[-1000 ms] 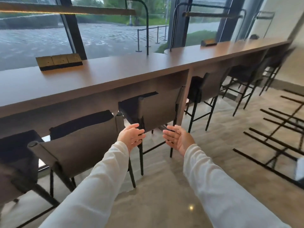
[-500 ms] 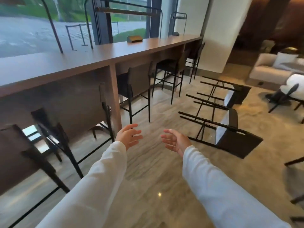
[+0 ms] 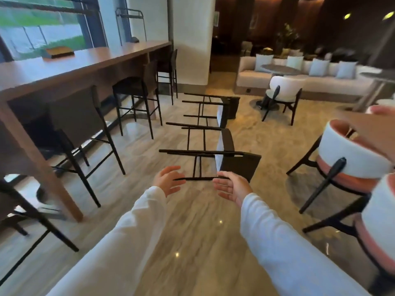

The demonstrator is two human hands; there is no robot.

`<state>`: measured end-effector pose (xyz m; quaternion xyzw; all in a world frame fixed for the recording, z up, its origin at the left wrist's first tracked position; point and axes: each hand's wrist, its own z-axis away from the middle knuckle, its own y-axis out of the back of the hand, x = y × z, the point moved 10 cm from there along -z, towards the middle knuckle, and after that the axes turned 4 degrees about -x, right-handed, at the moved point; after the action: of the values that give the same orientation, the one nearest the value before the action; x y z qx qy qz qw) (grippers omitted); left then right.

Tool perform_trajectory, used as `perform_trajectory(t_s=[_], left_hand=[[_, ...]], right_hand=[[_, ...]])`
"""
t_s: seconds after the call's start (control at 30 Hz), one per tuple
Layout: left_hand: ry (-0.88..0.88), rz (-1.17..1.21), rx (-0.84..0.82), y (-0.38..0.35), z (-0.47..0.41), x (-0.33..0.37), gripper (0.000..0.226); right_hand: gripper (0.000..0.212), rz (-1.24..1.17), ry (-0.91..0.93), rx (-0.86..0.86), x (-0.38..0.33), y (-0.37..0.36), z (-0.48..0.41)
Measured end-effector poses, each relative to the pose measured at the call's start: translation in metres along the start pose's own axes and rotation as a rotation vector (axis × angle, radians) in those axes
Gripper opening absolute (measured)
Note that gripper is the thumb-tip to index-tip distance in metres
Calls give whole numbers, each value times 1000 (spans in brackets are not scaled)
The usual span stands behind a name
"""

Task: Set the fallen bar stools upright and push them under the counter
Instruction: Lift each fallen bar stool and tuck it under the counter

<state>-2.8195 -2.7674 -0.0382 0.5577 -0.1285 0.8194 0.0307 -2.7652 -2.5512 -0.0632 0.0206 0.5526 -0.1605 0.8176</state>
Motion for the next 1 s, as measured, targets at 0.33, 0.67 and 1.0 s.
perform_trajectory(t_s=[0.33,0.67,1.0], left_hand=[[62,-101,-164,-136,-174,38,26],[125,-179,-254,-252,-322,29,24],[140,-217,-239,-376,-451,30,26]], right_hand=[[21,-94,14,226,-56,124,-120],[26,-154,-17,333,-88,253,-228],[22,-188,-117,315,-129,370,-353]])
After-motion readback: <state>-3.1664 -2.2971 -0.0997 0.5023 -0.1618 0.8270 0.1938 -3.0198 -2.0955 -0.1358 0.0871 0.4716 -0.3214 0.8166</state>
